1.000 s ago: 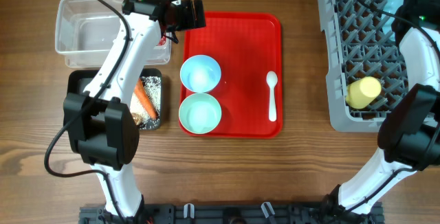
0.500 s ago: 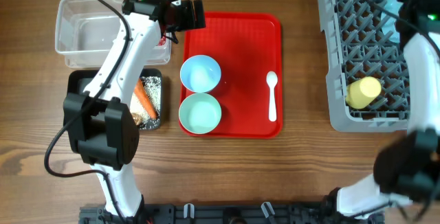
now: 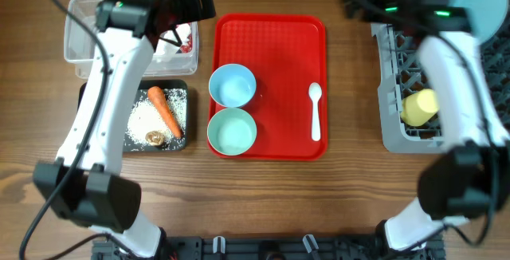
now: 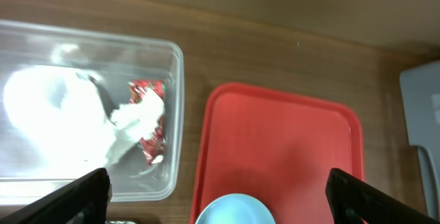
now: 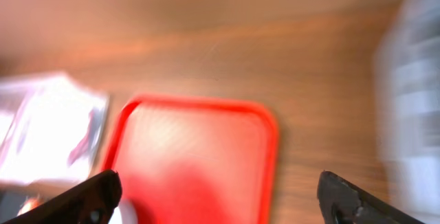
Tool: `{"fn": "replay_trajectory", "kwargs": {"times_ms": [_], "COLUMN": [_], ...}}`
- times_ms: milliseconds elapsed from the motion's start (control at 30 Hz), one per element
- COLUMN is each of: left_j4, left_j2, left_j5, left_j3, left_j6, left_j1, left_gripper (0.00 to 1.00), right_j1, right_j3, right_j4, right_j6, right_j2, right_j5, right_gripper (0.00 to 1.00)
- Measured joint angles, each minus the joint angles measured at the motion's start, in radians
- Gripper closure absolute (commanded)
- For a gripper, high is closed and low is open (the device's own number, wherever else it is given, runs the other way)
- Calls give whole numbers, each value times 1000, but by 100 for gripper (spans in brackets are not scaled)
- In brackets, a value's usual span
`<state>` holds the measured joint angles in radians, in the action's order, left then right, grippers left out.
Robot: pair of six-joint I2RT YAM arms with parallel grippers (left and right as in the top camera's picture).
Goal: Sort waste into correct bins and load items into the dishwasher rack
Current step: 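Lift the plate and stand it upright in the dish rack, then grasp the light-blue bowl on the red tray with the right gripper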
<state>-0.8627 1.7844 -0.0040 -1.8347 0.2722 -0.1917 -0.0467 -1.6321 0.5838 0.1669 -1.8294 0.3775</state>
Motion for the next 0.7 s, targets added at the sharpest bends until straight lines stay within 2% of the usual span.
{"fn": "replay_trajectory", "kwargs": {"times_ms": [300, 467, 700], "left_j4": [-50, -75, -109], "left_j2": [-9, -9, -9], "left_j5": [-53, -59, -63], "left_j3": [0, 0, 0], "left_j6": [8, 49, 82], "left_j1": [9, 51, 97], "left_gripper": [0, 0, 0], "right_j1": [-298, -385, -409], "right_j3": [0, 3, 5], "right_j4": [-63, -55, 12], "right_j6": [31, 55, 148], "right_j2": [-238, -297, -297], "right_j5": [-16, -20, -24], "right_gripper": [27, 37, 55]}}
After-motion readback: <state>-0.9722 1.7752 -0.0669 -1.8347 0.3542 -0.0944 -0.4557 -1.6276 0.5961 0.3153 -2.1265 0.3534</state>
